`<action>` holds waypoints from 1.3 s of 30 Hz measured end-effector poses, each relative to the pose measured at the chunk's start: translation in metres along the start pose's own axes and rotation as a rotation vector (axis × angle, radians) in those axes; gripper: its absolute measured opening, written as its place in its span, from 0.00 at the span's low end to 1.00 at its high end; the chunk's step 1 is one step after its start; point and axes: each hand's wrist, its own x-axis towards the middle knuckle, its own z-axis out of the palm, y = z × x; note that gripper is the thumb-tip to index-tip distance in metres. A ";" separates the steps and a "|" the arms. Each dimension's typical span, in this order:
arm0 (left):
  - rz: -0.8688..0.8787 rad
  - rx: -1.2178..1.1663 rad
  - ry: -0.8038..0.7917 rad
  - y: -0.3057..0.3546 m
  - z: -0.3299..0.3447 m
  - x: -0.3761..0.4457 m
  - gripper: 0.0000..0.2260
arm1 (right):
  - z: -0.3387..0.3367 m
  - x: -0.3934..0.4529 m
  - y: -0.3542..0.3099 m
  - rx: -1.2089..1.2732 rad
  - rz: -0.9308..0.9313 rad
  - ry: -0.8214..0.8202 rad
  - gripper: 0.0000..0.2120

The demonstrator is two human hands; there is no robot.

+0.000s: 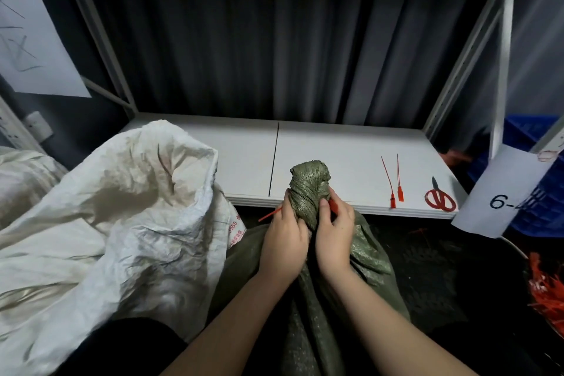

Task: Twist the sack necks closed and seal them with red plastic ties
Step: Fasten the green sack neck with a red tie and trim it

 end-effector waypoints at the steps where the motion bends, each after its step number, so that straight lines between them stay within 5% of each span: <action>1: -0.017 -0.013 0.006 -0.001 0.001 0.001 0.25 | -0.001 0.000 0.000 0.024 0.003 -0.012 0.16; 8: -0.077 -0.026 0.045 0.001 0.006 0.004 0.25 | -0.008 0.000 0.002 0.267 0.064 -0.077 0.16; 13: -0.064 0.000 0.069 -0.003 0.003 0.007 0.24 | -0.011 -0.007 0.008 0.120 -0.032 -0.197 0.24; 20: 0.083 0.060 -0.051 -0.002 -0.007 0.007 0.27 | -0.011 -0.001 0.010 0.045 -0.072 -0.128 0.24; 26: 0.410 0.458 0.242 -0.017 -0.023 0.007 0.19 | -0.008 -0.002 0.011 0.078 -0.042 -0.069 0.22; 33: 0.763 0.349 0.337 -0.037 -0.031 0.011 0.33 | -0.010 -0.003 0.009 0.124 -0.038 -0.081 0.20; 39: 0.773 0.237 0.455 -0.030 -0.032 0.023 0.38 | -0.016 -0.002 0.003 0.283 0.048 -0.105 0.15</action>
